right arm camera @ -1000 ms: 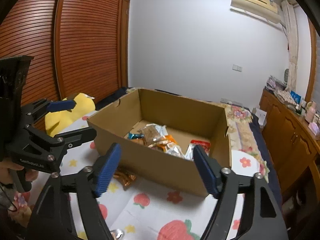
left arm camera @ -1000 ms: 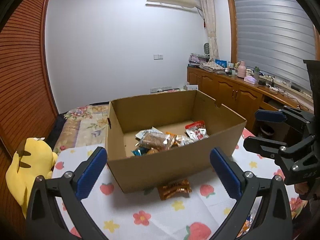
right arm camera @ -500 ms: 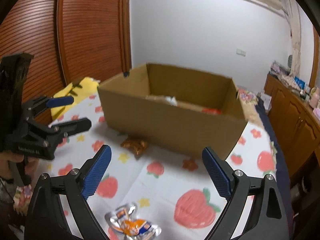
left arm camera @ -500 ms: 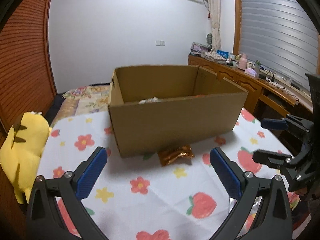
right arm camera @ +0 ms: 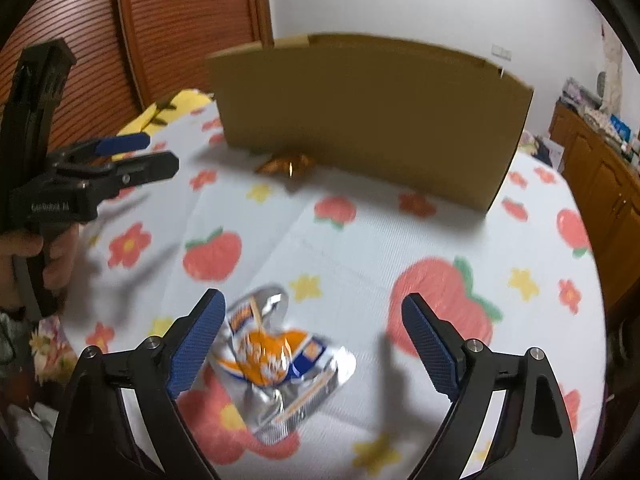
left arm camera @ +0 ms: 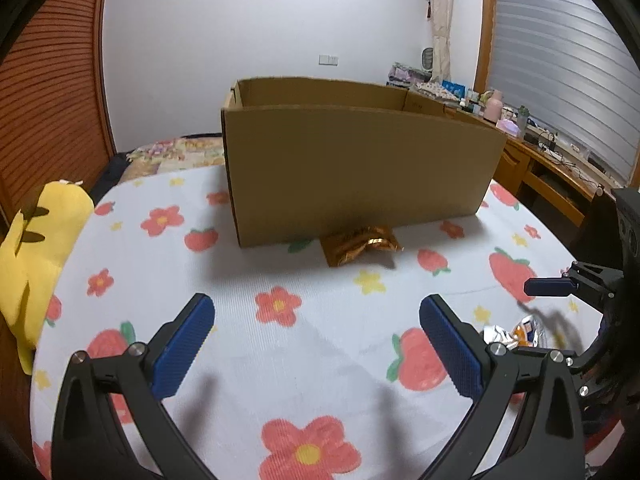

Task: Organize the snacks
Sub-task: 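Move right tool to the orange-silver packet while left tool approaches the brown candy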

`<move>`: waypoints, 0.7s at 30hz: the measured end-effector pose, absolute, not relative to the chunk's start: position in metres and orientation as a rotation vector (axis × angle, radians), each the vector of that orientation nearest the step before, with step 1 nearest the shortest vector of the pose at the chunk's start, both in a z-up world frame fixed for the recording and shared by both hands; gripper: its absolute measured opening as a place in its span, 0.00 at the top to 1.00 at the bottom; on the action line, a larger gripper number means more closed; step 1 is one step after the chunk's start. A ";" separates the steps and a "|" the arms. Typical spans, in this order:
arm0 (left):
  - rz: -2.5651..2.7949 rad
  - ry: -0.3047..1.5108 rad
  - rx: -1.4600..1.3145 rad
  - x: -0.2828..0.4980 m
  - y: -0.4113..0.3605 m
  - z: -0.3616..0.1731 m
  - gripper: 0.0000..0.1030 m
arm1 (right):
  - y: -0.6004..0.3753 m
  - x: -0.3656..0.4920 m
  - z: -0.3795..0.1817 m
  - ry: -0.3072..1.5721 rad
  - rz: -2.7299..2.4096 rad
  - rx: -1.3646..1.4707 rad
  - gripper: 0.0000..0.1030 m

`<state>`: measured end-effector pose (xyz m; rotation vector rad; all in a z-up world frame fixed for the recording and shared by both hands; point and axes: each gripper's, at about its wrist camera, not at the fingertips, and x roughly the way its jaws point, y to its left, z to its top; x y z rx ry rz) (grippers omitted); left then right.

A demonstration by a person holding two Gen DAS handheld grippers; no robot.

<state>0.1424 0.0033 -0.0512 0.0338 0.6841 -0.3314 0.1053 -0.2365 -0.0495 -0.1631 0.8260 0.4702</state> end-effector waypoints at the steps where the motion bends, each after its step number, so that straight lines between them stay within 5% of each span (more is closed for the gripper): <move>1: -0.331 0.689 0.032 0.143 0.004 -0.052 0.00 | -0.236 0.104 -0.052 0.831 0.472 -0.169 0.13; 21: -0.329 0.690 0.011 0.141 0.009 -0.051 0.00 | -0.225 0.079 -0.064 0.872 0.515 -0.274 0.17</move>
